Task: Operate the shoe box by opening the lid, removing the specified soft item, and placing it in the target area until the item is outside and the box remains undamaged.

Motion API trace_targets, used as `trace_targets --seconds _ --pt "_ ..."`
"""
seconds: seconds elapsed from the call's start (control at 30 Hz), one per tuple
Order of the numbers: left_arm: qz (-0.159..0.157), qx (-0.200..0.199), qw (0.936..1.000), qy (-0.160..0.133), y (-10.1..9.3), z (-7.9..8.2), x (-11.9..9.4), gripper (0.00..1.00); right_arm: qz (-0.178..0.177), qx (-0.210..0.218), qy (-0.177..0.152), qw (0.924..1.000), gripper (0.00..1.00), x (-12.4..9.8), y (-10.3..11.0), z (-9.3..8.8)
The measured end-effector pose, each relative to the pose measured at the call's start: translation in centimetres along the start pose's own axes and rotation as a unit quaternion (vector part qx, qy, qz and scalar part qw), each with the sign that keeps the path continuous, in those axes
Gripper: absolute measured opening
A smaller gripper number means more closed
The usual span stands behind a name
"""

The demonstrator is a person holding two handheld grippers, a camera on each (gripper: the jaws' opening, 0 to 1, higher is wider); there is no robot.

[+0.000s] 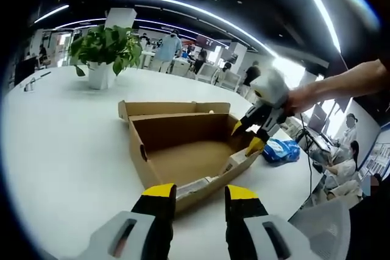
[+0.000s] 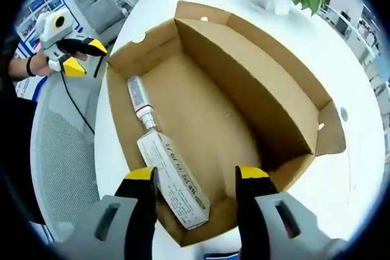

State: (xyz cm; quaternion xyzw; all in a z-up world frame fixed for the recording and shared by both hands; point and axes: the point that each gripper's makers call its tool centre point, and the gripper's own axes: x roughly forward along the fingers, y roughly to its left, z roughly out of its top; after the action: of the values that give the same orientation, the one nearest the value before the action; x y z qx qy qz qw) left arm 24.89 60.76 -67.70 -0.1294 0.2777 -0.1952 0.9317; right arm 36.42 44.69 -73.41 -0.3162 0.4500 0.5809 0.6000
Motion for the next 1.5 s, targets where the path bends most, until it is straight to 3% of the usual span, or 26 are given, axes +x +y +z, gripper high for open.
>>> trace_targets --seconds 0.13,0.23,0.43,0.67,0.97,1.23,1.33,1.5 --pt "0.000 -0.003 1.0000 0.000 0.0 0.0 0.0 0.32 0.011 -0.007 -0.010 0.9999 0.47 0.0 0.5 0.9" --pt "-0.001 -0.002 1.0000 0.000 0.0 -0.1 0.1 0.32 0.017 -0.026 0.000 0.9995 0.46 0.4 0.7 1.2" --pt "0.002 -0.004 1.0000 -0.001 0.2 -0.1 0.1 0.32 0.001 -0.058 0.006 0.9983 0.53 0.7 0.1 1.7" --pt "0.003 -0.004 1.0000 -0.003 0.3 0.0 0.0 0.32 -0.029 -0.027 0.004 0.9992 0.59 0.2 -1.4 1.5" --pt "0.002 0.002 1.0000 -0.003 0.1 0.0 0.1 0.32 0.006 -0.052 -0.005 0.9986 0.53 0.5 1.1 2.6" --pt "-0.001 0.002 1.0000 -0.002 0.1 -0.1 0.1 0.32 -0.006 -0.104 0.048 0.9933 0.46 2.5 0.9 1.8" --pt "0.001 0.000 1.0000 -0.004 0.2 -0.1 0.0 0.32 -0.017 -0.096 0.062 0.9933 0.44 3.0 0.3 1.5" --pt "0.003 -0.002 1.0000 -0.006 0.3 0.0 0.0 0.32 -0.026 -0.146 0.130 0.9804 0.27 3.5 0.3 -1.3"
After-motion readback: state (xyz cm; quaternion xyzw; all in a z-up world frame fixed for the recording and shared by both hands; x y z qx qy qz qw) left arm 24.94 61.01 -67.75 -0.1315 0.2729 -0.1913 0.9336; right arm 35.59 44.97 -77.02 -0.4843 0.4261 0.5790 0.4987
